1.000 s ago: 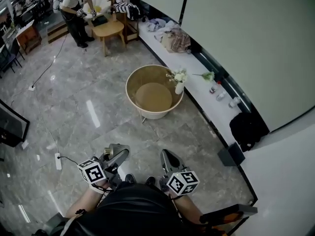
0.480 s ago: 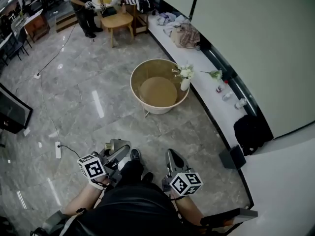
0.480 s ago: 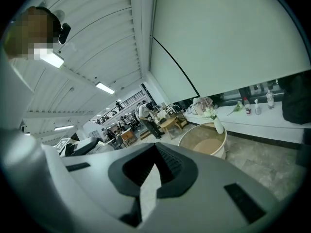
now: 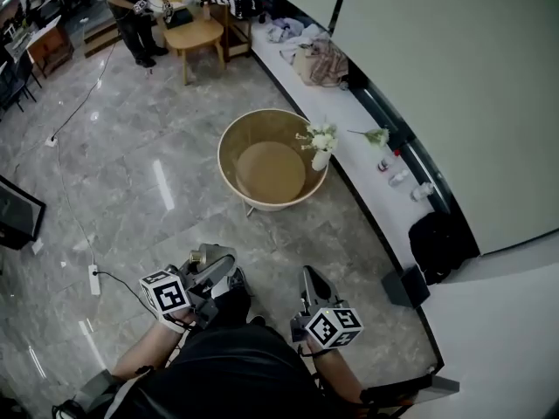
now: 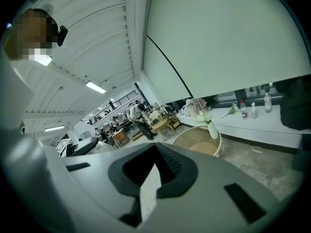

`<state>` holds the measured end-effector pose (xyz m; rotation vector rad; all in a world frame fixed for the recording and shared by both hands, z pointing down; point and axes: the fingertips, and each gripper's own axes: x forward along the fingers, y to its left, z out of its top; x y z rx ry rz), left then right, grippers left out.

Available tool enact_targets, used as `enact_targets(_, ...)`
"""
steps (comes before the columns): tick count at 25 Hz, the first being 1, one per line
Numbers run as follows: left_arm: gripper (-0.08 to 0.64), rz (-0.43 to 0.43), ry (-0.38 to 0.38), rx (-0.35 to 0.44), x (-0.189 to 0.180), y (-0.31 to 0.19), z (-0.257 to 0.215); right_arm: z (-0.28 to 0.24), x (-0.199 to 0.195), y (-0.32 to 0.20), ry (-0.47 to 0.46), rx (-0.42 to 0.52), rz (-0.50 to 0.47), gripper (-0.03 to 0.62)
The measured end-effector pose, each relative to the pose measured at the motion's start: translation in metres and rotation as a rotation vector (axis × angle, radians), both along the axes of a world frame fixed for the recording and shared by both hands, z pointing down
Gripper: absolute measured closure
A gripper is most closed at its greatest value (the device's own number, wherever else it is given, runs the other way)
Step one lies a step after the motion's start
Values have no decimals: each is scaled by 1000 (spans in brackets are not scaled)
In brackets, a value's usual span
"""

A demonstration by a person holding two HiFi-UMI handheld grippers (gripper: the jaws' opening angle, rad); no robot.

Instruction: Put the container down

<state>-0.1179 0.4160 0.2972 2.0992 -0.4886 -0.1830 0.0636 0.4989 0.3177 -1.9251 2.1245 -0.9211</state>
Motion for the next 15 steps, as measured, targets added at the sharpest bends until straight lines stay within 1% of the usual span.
enact_targets(4, 218, 33, 0, 0, 18, -45, 3, 0, 17, -43, 9, -15, 32, 586)
enact_targets(7, 218, 41, 7, -8, 22, -75, 0, 1, 21, -76, 21, -30, 38, 586)
enact_targets(10, 218, 31, 8, -22, 16, -103, 7, 3, 21, -106, 21, -43, 42, 586)
enact_targets(13, 218, 10, 10, -51, 6, -123, 20, 5, 19, -125, 4, -47, 56, 586)
enact_targets(15, 218, 2, 7, -57, -1, -136, 24, 4, 18, -137, 9, -48, 61, 586)
